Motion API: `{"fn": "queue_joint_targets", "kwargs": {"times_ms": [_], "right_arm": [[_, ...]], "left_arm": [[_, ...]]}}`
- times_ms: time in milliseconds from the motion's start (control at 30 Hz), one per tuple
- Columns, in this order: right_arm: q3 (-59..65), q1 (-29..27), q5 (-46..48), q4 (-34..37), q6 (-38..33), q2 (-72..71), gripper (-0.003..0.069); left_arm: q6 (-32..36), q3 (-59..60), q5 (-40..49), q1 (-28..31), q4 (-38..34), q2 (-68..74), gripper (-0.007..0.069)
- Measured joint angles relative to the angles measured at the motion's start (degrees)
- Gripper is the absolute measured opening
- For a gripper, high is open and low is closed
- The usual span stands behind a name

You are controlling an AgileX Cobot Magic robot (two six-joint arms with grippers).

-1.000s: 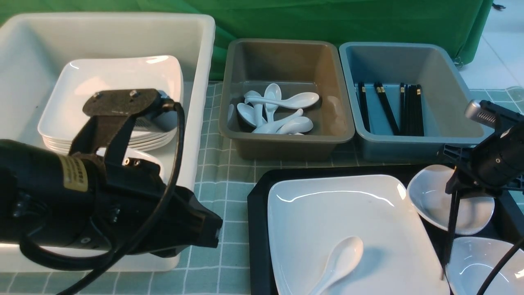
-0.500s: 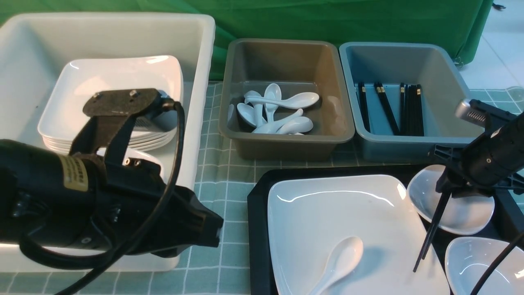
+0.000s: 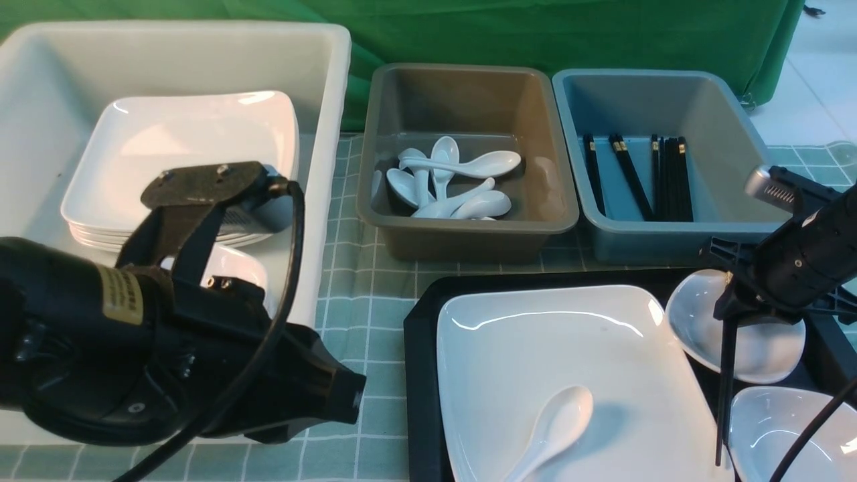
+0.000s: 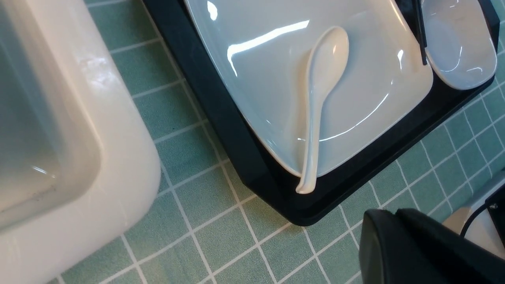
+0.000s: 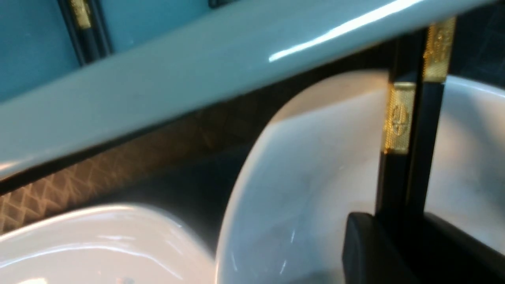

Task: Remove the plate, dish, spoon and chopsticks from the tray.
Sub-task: Use the right arm to grab a pair of chopsticks from the plate, then use the right arm to put the chopsticks into the small storage box on the right

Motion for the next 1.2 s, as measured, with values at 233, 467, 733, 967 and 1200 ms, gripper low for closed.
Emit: {"fn": "queue_joint_targets", "kwargs": {"times_ms": [233, 467, 733, 967, 1200], "right_arm": [[0.06, 0.00, 5.40, -0.39, 0.47, -1.52, 0.0153], [0.34, 0.00, 11.06, -1.42, 0.47, -6.17, 0.0153], [2.26, 0.00, 17.68, -3.38, 0.47, -13.61, 0.0153], [1.73, 0.00, 24.83, -1.55, 0.08, -17.29, 0.0153], [-8.32, 0.00, 26.64, 3.43, -1.40, -17.06, 0.0153]], "left_arm": [[0.00, 0.00, 0.06, 0.00, -0.02, 0.00, 0.0008], [0.06, 0.00, -0.24, 0.00, -0.02, 0.00, 0.0008], [1.94, 0.00, -0.42, 0.00, -0.07, 0.00, 0.0008], [3.61, 0.00, -0.81, 0.00, 0.43, 0.00, 0.0010], [4.09, 0.00, -0.83, 0.00, 0.67, 0.00, 0.0009]]}}
